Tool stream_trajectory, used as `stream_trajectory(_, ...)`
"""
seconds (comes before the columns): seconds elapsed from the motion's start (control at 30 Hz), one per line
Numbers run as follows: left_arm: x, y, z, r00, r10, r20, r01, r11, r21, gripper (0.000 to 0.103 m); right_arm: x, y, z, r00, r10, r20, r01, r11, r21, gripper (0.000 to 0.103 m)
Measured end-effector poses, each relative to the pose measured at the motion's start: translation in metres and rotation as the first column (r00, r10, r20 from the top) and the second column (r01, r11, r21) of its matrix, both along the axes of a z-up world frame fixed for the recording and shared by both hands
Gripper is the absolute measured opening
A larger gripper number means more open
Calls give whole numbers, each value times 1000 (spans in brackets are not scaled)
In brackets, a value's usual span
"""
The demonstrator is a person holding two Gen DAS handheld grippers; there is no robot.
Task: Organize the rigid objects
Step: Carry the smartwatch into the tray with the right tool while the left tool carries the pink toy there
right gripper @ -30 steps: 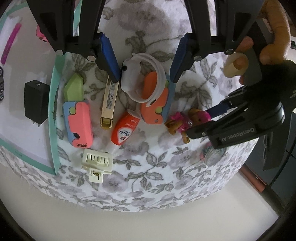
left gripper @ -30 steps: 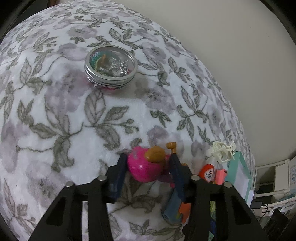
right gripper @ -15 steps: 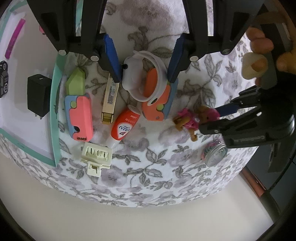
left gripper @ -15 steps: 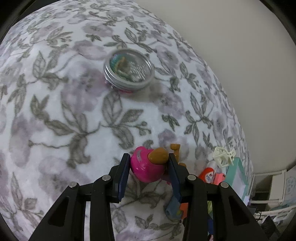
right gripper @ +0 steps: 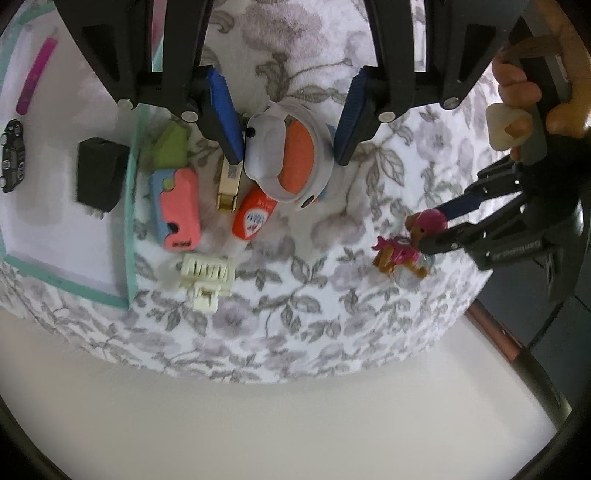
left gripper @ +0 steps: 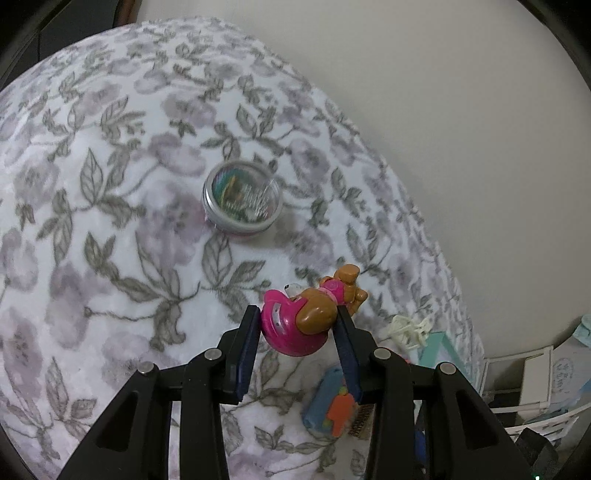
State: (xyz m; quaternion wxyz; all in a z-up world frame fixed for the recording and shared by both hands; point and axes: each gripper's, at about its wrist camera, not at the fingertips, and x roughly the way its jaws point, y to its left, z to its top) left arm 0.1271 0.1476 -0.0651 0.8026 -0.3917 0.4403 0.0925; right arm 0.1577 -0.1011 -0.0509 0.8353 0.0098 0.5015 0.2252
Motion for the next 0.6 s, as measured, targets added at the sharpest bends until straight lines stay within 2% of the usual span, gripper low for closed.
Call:
stream_trajectory(0.27,-6,-12,48,993,-28,115,28,1000,3,41,3,-37,40,994,-80,71,78,997,22,53)
stream_trajectory(0.6,-4,-65,94,963,-169,212,164,986,42,42,8,-101,74,973,-199,114,192,979,66,53)
